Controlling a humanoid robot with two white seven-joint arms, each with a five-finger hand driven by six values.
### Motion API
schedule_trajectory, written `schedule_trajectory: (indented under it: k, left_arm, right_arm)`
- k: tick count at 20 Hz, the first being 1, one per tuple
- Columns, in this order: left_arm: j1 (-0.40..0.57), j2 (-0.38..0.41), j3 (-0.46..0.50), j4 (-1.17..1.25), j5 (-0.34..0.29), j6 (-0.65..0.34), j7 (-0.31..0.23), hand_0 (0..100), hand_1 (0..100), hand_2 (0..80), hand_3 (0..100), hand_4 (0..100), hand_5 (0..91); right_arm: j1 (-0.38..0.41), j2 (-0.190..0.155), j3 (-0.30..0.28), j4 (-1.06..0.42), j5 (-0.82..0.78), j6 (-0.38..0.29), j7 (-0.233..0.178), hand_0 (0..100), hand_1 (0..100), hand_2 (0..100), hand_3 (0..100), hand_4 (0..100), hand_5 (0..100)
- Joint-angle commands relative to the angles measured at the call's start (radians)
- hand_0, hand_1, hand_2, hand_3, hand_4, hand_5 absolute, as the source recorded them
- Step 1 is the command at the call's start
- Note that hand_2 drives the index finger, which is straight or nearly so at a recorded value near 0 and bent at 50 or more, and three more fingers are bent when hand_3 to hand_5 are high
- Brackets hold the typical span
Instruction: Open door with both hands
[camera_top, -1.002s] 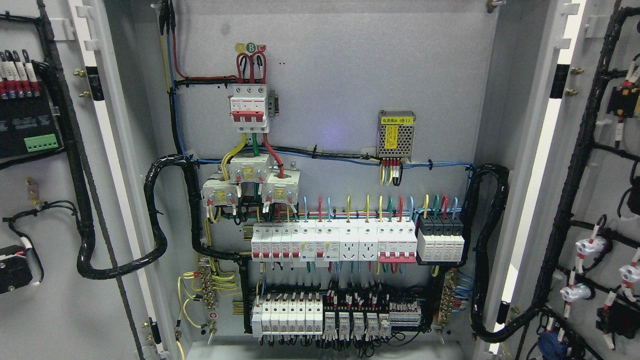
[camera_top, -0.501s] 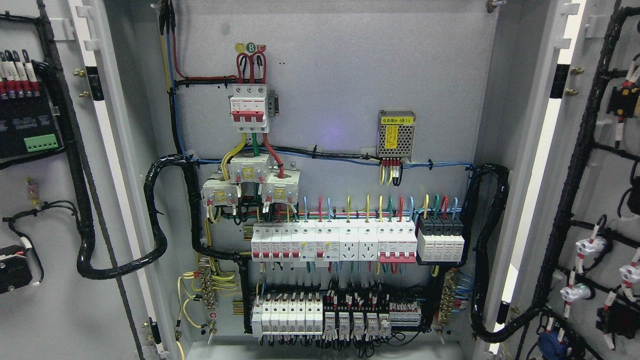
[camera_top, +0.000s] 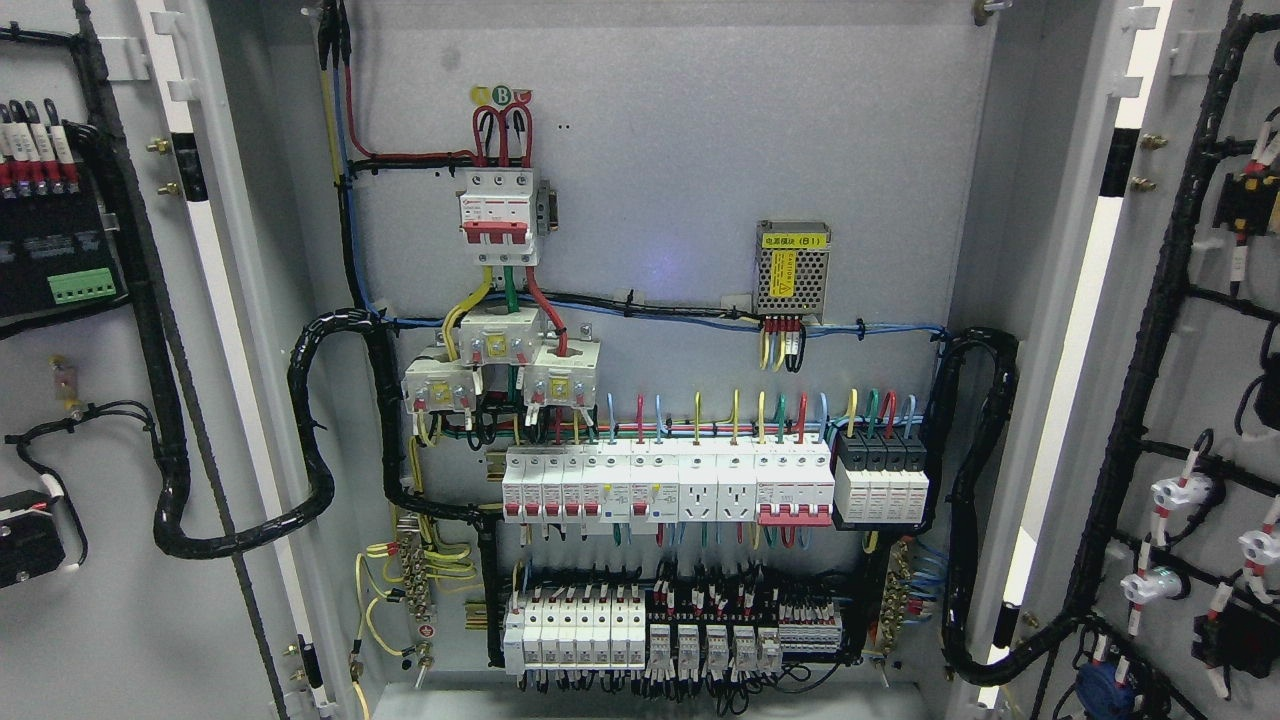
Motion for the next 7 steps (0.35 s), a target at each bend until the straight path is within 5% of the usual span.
schedule_trajectory:
  k: [1,7]
  left_arm:
    - [0.000,-0.034,-0.002,-0.001,0.000,0.000,0.000,12,39,0.0,0,0,0.0]
    - [0.000,-0.034,-0.002,0.000,0.001,0.000,0.000,12,39,0.0,0,0,0.0]
  right_arm:
    - [0.000,0.041,-0.021,0.002,0.005,-0.001,0.000,12,39,0,0,0,0]
    - [0.000,0.041,-0.026,0.002,0.005,-0.001,0.000,12,39,0,0,0,0]
